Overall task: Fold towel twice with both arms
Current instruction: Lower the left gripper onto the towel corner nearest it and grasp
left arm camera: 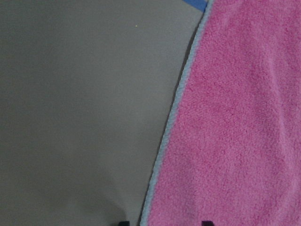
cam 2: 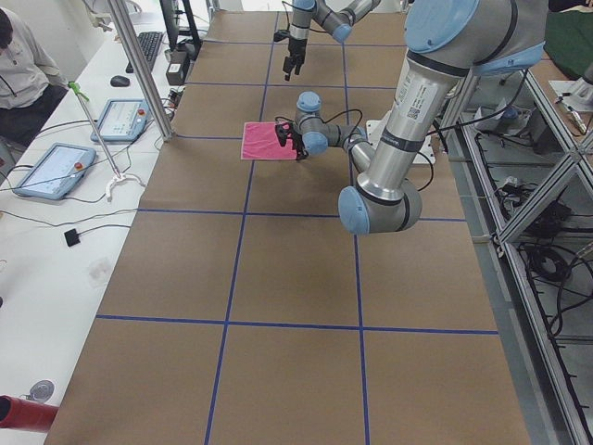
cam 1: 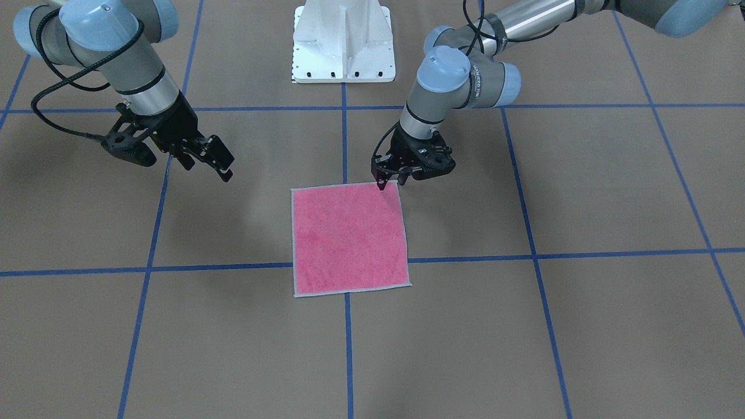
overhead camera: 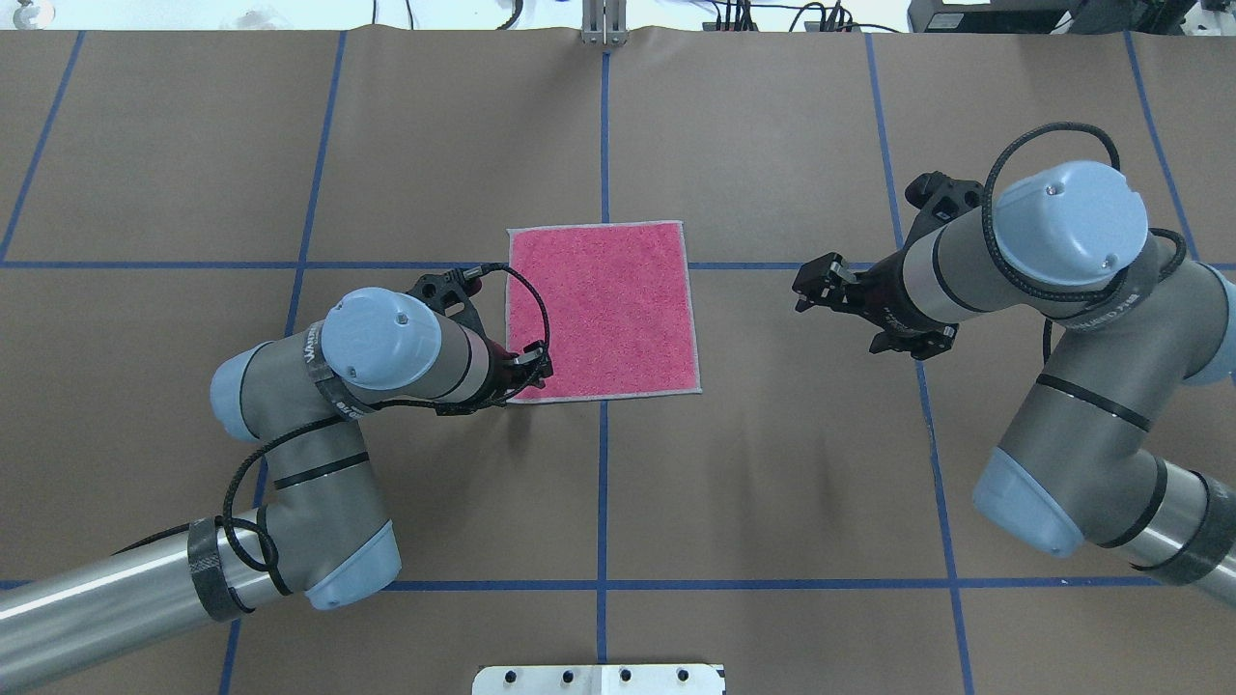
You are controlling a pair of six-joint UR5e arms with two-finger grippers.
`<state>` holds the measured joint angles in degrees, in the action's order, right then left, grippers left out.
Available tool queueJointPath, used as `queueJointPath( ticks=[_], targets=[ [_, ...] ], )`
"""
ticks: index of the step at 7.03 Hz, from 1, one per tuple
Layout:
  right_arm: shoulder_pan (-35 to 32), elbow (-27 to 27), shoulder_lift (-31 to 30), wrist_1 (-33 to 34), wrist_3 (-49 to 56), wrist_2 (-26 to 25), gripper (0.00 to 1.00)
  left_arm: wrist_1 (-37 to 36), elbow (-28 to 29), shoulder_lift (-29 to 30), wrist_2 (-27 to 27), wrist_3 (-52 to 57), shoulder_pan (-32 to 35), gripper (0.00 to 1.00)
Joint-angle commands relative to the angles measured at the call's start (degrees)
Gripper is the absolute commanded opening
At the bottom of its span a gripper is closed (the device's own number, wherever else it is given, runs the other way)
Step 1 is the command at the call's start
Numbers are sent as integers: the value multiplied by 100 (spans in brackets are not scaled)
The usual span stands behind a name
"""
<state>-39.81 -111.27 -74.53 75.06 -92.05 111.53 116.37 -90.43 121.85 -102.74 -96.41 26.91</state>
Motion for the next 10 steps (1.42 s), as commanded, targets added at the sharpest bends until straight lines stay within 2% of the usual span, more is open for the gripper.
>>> queueJointPath(
  ticks=[1, 3, 8, 10],
  targets=[
    [0, 0, 0, 0, -5, 0, 100, 0, -1, -3, 0, 8, -2, 39],
    [0, 0, 0, 0, -5, 0, 100, 0, -1, -3, 0, 26, 7, 35],
    [0, 0, 0, 0, -5, 0, 100, -26, -72, -64, -35, 53, -2, 34],
    [0, 0, 0, 0, -5, 0, 100, -35, -80, -65, -26, 53, -2, 23]
  ],
)
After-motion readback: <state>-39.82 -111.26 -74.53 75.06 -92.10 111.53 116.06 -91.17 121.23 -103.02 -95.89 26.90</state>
